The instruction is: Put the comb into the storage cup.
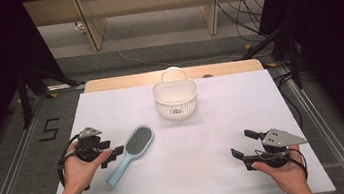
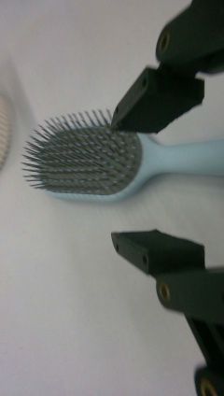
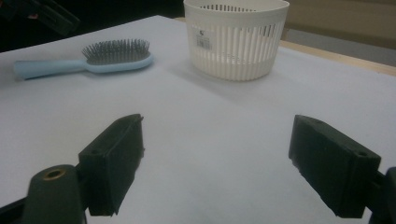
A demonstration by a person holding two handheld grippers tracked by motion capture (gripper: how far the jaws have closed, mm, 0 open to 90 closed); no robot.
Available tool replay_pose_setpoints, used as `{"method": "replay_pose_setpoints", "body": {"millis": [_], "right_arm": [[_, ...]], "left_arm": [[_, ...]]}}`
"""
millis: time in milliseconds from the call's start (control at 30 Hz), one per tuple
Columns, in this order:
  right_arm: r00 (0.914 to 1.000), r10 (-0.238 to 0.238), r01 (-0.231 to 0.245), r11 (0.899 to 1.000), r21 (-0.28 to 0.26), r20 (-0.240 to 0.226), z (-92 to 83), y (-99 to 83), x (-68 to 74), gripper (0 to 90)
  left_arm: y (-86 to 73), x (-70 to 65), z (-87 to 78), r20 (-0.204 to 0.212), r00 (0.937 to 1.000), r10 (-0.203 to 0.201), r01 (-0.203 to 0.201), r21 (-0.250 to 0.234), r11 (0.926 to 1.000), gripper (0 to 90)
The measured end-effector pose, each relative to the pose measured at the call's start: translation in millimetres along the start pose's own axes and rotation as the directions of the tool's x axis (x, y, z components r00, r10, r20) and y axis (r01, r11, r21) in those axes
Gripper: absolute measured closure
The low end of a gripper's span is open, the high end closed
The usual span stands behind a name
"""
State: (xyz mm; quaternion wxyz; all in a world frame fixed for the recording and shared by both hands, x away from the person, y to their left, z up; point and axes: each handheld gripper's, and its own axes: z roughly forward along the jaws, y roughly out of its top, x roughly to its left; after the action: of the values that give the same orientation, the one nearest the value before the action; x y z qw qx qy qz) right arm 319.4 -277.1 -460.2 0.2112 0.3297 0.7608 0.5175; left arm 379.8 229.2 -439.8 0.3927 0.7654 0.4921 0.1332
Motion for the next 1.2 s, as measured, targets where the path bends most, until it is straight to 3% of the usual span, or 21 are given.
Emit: {"method": "replay_pose_setpoints", "body": {"millis": [33,167,300,400,667,800,900,1000,1067,1100,1200], "right_arm": [[1.0,-0.001,0.001,1.0,0.001,0.0,0.0,-0.1,0.0,18.8],[1.0,-0.001,0.001,1.0,-0.001,-0.001,-0.1,-0.2,-0.3,18.8],[1.0,-0.002,0.002,1.0,-0.001,-0.001,-0.1,-0.3,-0.4,18.8],[1.0,-0.004,0.004,1.0,0.001,0.0,0.2,-0.5,-0.6,18.8],[1.0,-0.003,0.003,1.0,0.003,0.001,0.1,-0.4,-0.3,18.7],[1.0,-0.004,0.004,1.0,0.001,0.002,0.2,-0.4,-0.5,18.8],[1.0,-0.003,0.003,1.0,0.003,0.003,0.3,-0.6,-0.6,18.7],[1.0,-0.003,0.003,1.0,0.002,0.004,0.3,-0.6,-0.7,18.7],[1.0,-0.001,0.001,1.0,0.003,0.007,0.3,-0.7,-0.8,18.8],[1.0,-0.001,0.001,1.0,0.004,0.008,0.3,-0.8,-1.0,18.7],[1.0,-0.002,0.002,1.0,0.007,0.008,0.5,-1.0,-1.3,18.7]], "left_arm": [[0.9,-1.0,-0.5,-0.004,1.0,0.003,-0.003,-0.042,0.9991,23.5],[1.9,-5.6,-1.0,-0.061,0.9973,0.04,-0.046,-0.11,0.9928,11.4],[2.2,-6.9,-0.4,-0.031,0.9984,0.046,-0.051,-0.164,0.9852,2.6],[3.4,-8.5,0.6,-0.035,0.999,0.029,-0.034,-0.174,0.9842,0.0],[4.6,-9.8,1.2,-0.053,0.9976,0.046,-0.053,-0.153,0.9868,0.0],[6.8,-12.1,1.3,-0.059,0.9953,0.077,-0.084,-0.124,0.9888,0.0],[8.4,-13.7,3.4,-0.057,0.9936,0.097,-0.101,-0.066,0.9927,0.0],[8.9,-15.7,7.6,-0.025,0.992,0.123,-0.123,0.01,0.9923,0.0],[9.1,-17.6,10.2,-0.02,0.9872,0.158,-0.157,0.065,0.9855,0.0],[9.6,-18.6,11.3,-0.018,0.9849,0.172,-0.17,0.097,0.9807,5.1],[13.5,-20.2,15.8,-0.047,0.9858,0.161,-0.151,0.165,0.9746,11.2]]}}
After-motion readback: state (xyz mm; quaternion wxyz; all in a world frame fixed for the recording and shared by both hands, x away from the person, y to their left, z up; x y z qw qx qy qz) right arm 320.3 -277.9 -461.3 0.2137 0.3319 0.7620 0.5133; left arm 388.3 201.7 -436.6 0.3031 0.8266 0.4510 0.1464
